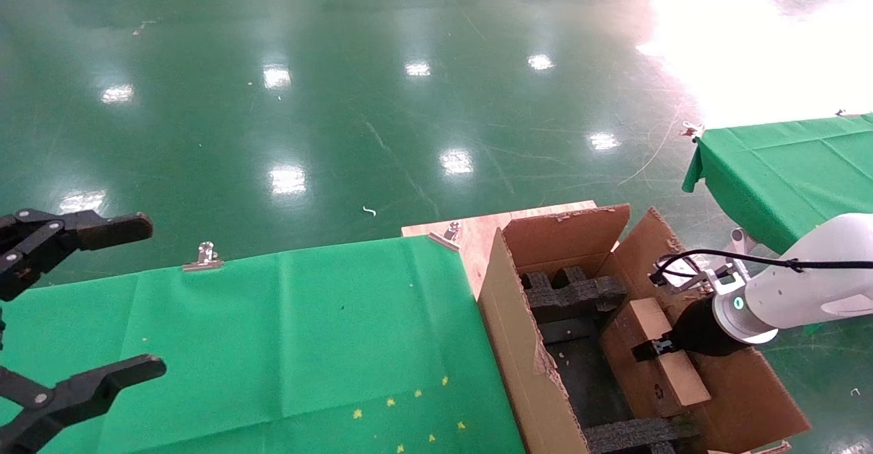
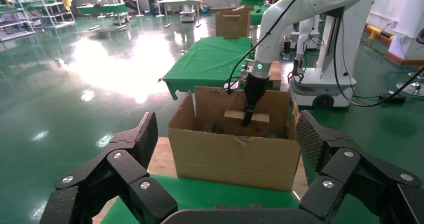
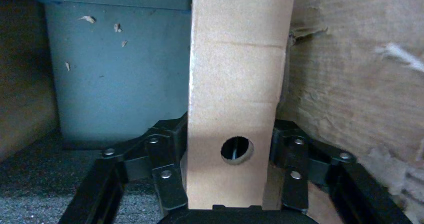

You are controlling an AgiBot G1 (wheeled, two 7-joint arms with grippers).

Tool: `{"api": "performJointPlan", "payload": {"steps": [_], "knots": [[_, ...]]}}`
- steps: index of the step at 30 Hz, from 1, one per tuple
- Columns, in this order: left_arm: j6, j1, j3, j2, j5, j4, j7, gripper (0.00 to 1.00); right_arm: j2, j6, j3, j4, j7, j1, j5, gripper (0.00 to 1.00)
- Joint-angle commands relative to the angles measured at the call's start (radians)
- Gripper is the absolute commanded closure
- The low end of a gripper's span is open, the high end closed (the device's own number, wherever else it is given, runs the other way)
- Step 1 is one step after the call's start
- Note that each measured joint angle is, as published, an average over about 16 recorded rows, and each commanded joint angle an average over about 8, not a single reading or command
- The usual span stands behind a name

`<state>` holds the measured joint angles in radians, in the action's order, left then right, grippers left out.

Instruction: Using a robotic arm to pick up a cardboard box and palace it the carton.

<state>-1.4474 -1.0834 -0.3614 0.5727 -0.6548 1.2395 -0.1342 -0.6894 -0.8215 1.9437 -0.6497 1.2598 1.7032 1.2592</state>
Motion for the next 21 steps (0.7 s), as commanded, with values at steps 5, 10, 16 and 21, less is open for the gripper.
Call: {"api": "performJointPlan", "payload": {"steps": [5, 10, 16, 21], "knots": [[0.000, 0.000, 0.000, 0.000, 0.000, 0.000, 0.000, 0.00, 0.001, -0.002, -0.001, -0.001, -0.001, 0.008, 0.003, 0.00], [0.000, 0.000, 0.000, 0.000, 0.000, 0.000, 0.000, 0.00, 0.004, -0.004, -0.003, -0.004, -0.005, 0.022, 0.005, 0.00], [0.000, 0.000, 0.000, 0.000, 0.000, 0.000, 0.000, 0.00, 0.012, -0.010, -0.010, -0.016, -0.008, 0.051, 0.006, 0.00], [0.000, 0.000, 0.000, 0.000, 0.000, 0.000, 0.000, 0.00, 0.021, -0.015, -0.032, -0.037, -0.016, 0.115, -0.001, 0.00]]}}
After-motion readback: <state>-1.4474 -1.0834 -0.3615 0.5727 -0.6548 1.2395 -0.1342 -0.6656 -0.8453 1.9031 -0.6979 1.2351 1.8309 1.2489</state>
